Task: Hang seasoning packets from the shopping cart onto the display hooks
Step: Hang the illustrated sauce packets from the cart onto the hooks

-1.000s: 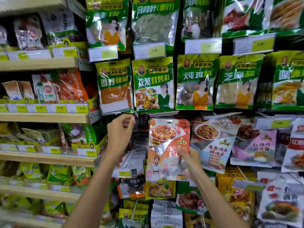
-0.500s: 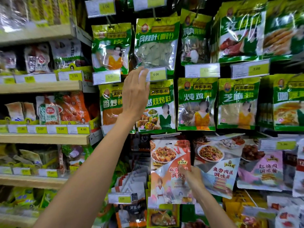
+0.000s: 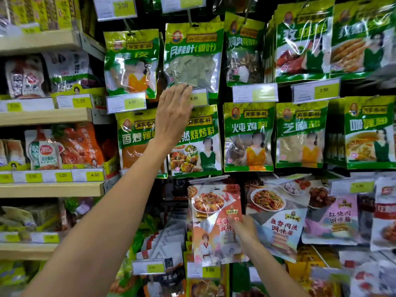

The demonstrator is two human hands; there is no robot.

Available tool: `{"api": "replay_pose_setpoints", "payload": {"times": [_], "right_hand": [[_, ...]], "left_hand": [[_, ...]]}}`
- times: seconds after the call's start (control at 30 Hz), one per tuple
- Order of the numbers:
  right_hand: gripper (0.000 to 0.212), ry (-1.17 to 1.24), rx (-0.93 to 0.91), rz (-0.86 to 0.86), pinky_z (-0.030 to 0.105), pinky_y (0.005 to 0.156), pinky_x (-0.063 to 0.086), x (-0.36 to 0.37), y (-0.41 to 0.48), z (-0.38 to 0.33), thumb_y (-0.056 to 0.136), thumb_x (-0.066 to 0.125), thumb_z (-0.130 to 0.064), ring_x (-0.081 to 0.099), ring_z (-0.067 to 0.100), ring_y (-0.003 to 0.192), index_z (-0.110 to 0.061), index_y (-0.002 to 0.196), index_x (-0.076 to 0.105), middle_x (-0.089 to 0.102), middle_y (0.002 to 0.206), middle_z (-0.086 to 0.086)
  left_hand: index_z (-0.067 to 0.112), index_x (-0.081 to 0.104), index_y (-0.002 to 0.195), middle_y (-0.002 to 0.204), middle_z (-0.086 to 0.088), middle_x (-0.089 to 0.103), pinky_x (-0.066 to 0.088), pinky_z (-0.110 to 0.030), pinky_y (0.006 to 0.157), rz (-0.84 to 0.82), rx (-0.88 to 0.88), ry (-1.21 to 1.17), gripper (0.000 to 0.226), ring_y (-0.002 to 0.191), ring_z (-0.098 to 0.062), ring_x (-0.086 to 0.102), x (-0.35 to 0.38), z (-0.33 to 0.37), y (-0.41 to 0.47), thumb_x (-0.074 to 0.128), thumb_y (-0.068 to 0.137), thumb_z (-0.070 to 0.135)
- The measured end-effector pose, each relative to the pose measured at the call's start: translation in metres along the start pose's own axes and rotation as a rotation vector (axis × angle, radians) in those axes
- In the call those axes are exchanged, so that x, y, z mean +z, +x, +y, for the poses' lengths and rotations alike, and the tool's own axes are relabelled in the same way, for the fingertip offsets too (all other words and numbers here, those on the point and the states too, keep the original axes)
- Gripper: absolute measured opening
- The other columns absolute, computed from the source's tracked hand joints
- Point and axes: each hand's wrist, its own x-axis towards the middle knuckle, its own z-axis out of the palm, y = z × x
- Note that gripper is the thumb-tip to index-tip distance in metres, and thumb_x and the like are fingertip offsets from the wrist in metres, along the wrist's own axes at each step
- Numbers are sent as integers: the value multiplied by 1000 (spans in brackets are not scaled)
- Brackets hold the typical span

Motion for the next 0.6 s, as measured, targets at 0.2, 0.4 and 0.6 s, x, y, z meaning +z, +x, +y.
{"api": "replay_pose_setpoints", "payload": {"times": [0.2, 0.4, 0.6], "right_hand": [[13, -22, -33, -49, 45, 86, 54, 5, -5, 7, 85, 71, -31, 66, 26, 92, -20, 79, 64, 72, 89, 5], [44, -158, -72, 32, 26, 68, 45, 16, -4, 10, 72, 82, -32, 64, 23, 86, -4, 102, 66, 69, 95, 8], [56, -165, 37, 152, 34, 84, 50, 26, 11, 6, 76, 79, -33, 61, 33, 110, -2, 119, 60, 65, 118, 18]], "left_hand": [[0, 50, 131, 128, -18, 55, 37, -41, 107, -46, -15, -66, 43, 121, -32, 51, 1, -3, 0, 49, 95, 23], [1, 48, 133, 129, -18, 54, 34, -39, 108, -47, -27, -76, 44, 123, -32, 48, 2, -4, 0, 45, 96, 25], [3, 46, 135, 132, -16, 52, 32, -36, 109, -63, -41, -84, 45, 125, -30, 46, 4, -5, 0, 43, 97, 27]]}}
